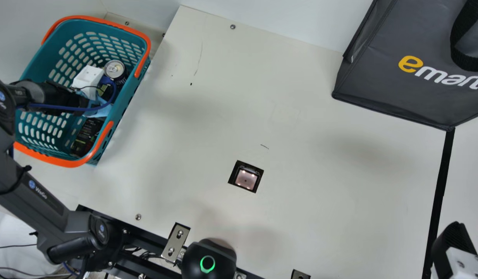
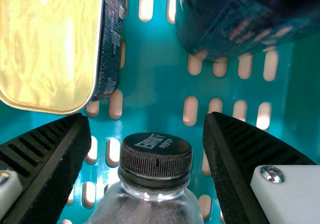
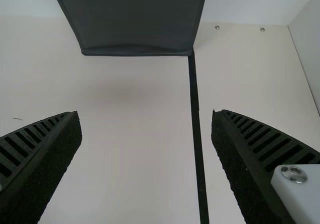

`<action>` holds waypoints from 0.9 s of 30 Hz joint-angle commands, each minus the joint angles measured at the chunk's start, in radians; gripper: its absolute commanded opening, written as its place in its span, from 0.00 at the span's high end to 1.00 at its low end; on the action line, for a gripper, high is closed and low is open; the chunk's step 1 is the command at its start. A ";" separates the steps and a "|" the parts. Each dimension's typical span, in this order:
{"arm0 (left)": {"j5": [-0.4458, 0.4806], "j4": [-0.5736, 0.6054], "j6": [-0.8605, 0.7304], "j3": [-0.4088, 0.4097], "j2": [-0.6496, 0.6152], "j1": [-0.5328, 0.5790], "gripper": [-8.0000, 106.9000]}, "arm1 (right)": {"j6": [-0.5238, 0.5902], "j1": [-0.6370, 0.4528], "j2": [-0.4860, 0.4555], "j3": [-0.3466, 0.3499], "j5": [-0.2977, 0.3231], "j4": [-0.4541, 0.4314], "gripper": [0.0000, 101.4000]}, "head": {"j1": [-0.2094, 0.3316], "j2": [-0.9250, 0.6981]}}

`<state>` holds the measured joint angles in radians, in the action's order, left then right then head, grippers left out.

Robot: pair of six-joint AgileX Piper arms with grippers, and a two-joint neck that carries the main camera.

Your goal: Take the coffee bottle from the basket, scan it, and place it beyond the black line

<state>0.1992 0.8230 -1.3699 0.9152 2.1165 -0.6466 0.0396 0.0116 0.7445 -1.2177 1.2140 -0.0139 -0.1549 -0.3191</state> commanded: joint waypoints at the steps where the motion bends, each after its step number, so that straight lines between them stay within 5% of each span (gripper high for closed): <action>1: -0.002 0.005 -0.004 0.001 0.003 -0.002 0.15 | 0.000 0.000 0.000 0.000 0.000 0.000 0.10 | 0.017 -0.002; 6: -0.008 0.013 -0.013 -0.003 0.007 -0.003 0.15 | 0.000 0.000 0.000 0.000 0.000 0.000 0.10 | 0.017 -0.002; 18: 0.002 0.032 -0.033 -0.019 -0.013 0.001 0.84 | 0.000 0.000 0.000 0.000 0.000 0.000 0.10 | 0.017 -0.002; 27: 0.030 0.049 -0.046 -0.036 -0.076 0.010 0.84 | 0.000 0.000 0.000 0.000 0.000 0.000 0.10 | 0.017 -0.002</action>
<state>0.2262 0.8707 -1.4170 0.8806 2.0488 -0.6371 0.0396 0.0116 0.7445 -1.2177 1.2140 -0.0139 -0.1549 -0.3191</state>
